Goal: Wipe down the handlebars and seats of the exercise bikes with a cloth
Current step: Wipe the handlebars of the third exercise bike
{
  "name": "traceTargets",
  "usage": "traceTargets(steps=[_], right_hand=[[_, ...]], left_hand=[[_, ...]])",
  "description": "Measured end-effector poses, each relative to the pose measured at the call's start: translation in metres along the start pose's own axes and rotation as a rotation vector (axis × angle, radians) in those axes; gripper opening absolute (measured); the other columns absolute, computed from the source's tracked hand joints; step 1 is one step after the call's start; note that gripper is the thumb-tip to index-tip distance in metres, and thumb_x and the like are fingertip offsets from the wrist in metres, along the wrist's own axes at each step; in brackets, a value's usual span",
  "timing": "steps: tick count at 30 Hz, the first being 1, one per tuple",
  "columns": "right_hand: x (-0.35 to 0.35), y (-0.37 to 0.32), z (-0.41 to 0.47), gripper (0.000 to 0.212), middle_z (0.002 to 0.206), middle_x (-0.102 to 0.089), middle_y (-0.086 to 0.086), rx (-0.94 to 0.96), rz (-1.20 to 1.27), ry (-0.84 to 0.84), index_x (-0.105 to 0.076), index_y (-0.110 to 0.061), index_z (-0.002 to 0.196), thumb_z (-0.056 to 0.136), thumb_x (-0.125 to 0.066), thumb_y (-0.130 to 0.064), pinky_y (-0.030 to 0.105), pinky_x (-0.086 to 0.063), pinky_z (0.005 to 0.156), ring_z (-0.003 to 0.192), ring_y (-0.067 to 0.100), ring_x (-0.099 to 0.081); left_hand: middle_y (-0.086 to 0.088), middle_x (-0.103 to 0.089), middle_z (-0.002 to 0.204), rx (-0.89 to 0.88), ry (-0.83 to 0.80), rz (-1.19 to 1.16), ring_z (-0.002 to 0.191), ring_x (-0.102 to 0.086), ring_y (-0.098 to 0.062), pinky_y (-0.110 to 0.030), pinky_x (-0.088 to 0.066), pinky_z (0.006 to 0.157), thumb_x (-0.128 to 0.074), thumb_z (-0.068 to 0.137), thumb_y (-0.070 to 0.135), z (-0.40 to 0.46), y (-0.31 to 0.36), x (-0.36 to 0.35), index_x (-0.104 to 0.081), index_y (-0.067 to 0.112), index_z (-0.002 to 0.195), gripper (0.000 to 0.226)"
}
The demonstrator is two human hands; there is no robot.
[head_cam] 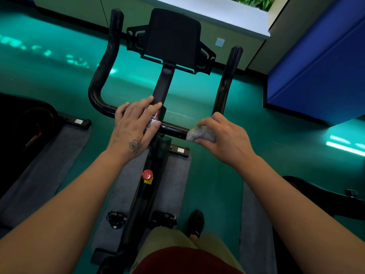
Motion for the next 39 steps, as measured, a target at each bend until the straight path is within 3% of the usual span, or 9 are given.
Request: traceTargets(steps=[13, 26, 34, 39], right_hand=[[-0.025, -0.054, 0.024, 0.029, 0.098, -0.053, -0.003, -0.006, 0.032, 0.093, -0.069, -0.03, 0.109, 0.088, -0.077, -0.049, 0.028, -0.035, 0.058, 0.078, 0.022, -0.061], [-0.016, -0.031, 0.015, 0.025, 0.099, -0.061, -0.01, 0.005, 0.024, 0.076, -0.075, -0.036, 0.107, 0.087, -0.079, -0.052, 0.033, -0.051, 0.062, 0.091, 0.017, -0.066], [-0.029, -0.057, 0.037, 0.028, 0.097, -0.06, -0.008, -0.006, 0.069, 0.109, -0.075, -0.032, 0.105, 0.084, -0.082, -0.05, 0.03, -0.046, 0.061, 0.087, 0.018, -0.065], [-0.024, -0.051, 0.034, 0.029, 0.101, -0.061, -0.011, 0.038, 0.06, 0.065, -0.074, -0.036, 0.111, 0.088, -0.077, -0.052, 0.03, -0.046, 0.064, 0.093, 0.017, -0.065]], left_hand=[[0.002, -0.035, 0.169, -0.014, -0.016, -0.027, 0.146, -0.043, -0.021, -0.045, -0.023, 0.124, -0.04, 0.111, 0.042, -0.003, -0.005, 0.001, -0.042, 0.028, 0.161, 0.052], [0.003, -0.038, 0.167, -0.005, -0.023, -0.021, 0.145, -0.044, -0.022, -0.044, -0.026, 0.119, -0.041, 0.108, 0.041, -0.002, -0.008, -0.001, -0.044, 0.029, 0.16, 0.053], [0.002, -0.037, 0.168, 0.002, -0.023, -0.006, 0.145, -0.045, -0.022, -0.046, -0.027, 0.119, -0.041, 0.108, 0.042, -0.002, -0.008, -0.003, -0.043, 0.03, 0.16, 0.053], [0.003, -0.037, 0.168, 0.005, -0.03, -0.007, 0.146, -0.044, -0.021, -0.045, -0.026, 0.119, -0.04, 0.108, 0.043, -0.002, -0.008, -0.003, -0.043, 0.031, 0.16, 0.053]])
Point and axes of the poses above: each hand's wrist, its own z-axis towards the middle knuckle, its own x-axis out of the back of the hand, y = z × x, the point moved 7 cm from there along z, towards the middle knuckle
